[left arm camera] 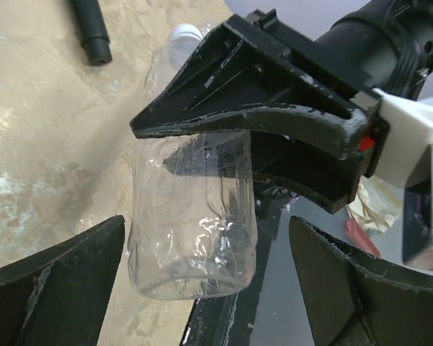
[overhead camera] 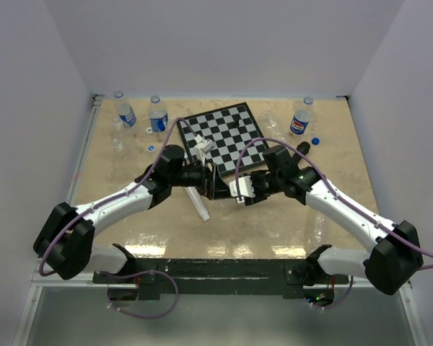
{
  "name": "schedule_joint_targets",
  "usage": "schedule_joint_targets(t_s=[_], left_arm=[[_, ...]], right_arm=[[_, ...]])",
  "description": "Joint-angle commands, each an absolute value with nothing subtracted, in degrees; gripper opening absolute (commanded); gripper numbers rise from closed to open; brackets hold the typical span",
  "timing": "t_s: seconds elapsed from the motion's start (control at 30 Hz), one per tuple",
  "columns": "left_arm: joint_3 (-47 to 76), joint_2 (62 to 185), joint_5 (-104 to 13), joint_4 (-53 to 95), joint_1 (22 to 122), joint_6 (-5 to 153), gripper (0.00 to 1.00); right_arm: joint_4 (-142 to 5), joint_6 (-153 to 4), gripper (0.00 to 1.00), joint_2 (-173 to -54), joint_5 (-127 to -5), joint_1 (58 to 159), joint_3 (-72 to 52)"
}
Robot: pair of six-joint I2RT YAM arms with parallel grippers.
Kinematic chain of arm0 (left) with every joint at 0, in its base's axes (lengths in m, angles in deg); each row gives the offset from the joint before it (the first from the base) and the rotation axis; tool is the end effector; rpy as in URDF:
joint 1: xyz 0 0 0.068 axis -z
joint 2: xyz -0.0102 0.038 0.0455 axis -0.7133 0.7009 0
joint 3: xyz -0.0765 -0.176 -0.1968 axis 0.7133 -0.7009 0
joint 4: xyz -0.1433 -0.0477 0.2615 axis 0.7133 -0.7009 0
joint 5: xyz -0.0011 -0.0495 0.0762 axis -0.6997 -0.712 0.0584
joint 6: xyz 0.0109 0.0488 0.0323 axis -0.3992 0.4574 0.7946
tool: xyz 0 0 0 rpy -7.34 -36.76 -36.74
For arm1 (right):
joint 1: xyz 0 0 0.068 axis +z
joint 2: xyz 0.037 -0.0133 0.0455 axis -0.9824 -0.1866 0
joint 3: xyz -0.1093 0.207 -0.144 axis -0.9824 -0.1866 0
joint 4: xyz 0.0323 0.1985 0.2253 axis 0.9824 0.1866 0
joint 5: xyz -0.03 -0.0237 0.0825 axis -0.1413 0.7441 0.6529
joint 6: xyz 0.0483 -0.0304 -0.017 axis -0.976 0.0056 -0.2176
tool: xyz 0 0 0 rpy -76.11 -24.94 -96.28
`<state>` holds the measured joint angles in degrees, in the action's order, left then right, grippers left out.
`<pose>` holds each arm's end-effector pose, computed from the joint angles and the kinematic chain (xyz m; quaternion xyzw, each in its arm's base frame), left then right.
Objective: Unscrew the bottle caps
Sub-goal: Pick up the plastic bottle from the corner of the board.
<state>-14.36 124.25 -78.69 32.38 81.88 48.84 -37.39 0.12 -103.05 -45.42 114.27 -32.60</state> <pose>0.2505 -0.2204 0.2293 0.2000 0.7652 -0.5540 0.2599 0.2312 0.1869 0.2500 -0.7628 0.5018 0.1210 0.3895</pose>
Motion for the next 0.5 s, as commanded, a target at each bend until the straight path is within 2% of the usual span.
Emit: schedule_joint_targets(t_s=[0.0,0.1,0.13,0.17,0.27,0.37,0.43,0.47], left_arm=[[-10.47,127.58,-86.82,34.18,82.15,49.68,1.00],[-8.80,129.69,-87.44,32.07,82.94,52.15,0.96],[-8.54,130.13,-87.53,31.89,82.94,52.59,0.91],[-8.19,130.57,-87.62,31.63,83.03,53.11,0.83],[-6.78,131.45,-85.08,28.04,82.94,56.09,0.50],[-7.39,130.23,-81.92,25.13,82.94,61.01,0.29],[-8.35,128.13,-80.07,23.89,82.94,64.70,0.17],[-8.97,126.72,-78.23,22.85,82.94,66.89,0.14]], right_arm=[[-39.89,0.97,0.15,-101.74,-44.39,115.54,-31.94],[-39.98,0.89,0.15,-102.80,-43.77,116.42,-31.68],[-39.98,0.80,0.15,-103.06,-43.77,116.69,-31.59],[-39.98,0.71,0.15,-103.32,-43.86,116.95,-31.68],[-40.76,-0.69,0.19,-103.33,-44.38,117.13,-31.94],[-42.78,-4.46,0.44,-102.71,-46.66,117.13,-32.20],[-43.23,-7.45,0.58,-102.10,-47.02,116.87,-31.51],[-43.23,-8.68,0.64,-101.92,-47.11,116.08,-30.80]])
